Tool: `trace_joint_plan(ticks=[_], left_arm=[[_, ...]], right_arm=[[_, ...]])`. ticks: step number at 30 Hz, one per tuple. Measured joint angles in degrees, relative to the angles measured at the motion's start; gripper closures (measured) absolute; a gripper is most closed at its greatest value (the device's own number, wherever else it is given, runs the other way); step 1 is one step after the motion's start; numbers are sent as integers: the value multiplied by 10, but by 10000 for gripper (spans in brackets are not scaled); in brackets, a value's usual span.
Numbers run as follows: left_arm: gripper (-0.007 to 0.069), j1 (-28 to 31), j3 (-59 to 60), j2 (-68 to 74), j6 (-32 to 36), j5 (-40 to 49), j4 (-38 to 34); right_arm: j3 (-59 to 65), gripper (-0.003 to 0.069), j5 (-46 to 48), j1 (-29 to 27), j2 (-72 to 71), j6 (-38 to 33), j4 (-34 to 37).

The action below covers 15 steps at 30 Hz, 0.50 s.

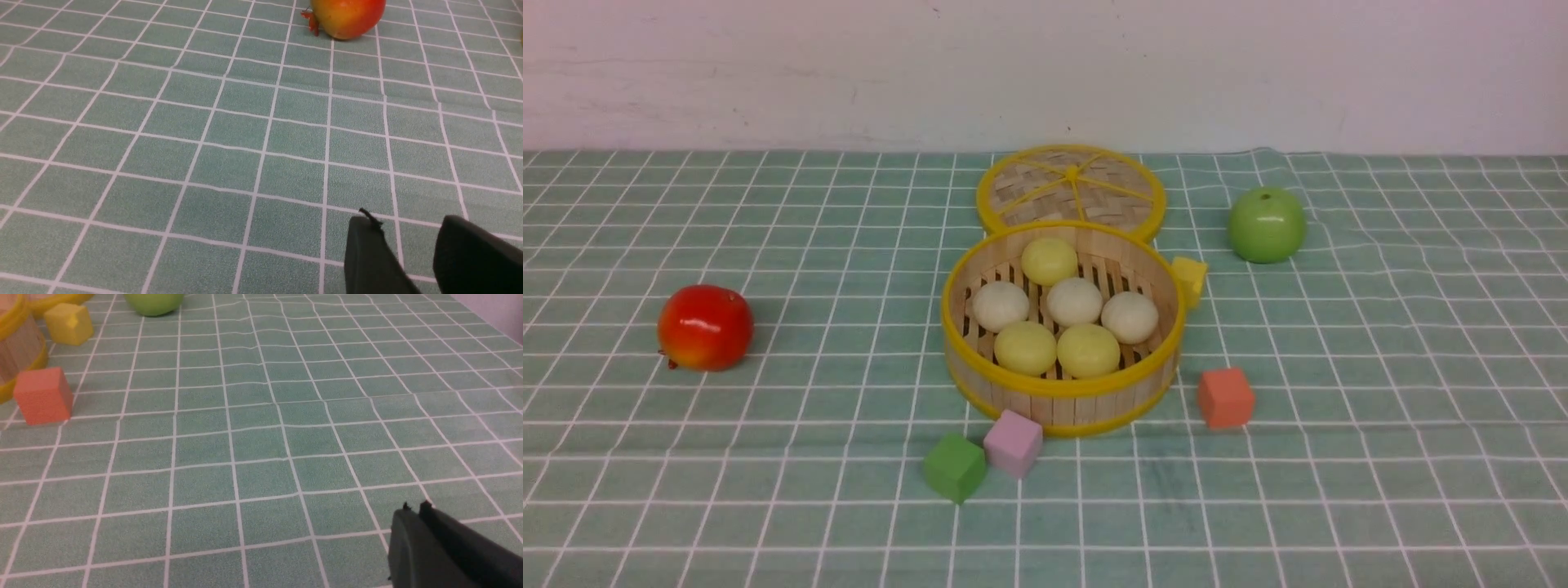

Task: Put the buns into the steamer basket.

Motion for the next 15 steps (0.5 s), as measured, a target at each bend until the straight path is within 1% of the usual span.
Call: trace_joint_plan(ticks=[5, 15], left_arm=[[386, 0, 0, 0, 0, 0, 0], [386, 0, 0, 0, 0, 0, 0]], right_arm=[[0, 638, 0, 13, 0, 0, -1], [0, 627, 1, 15, 0, 0, -1]])
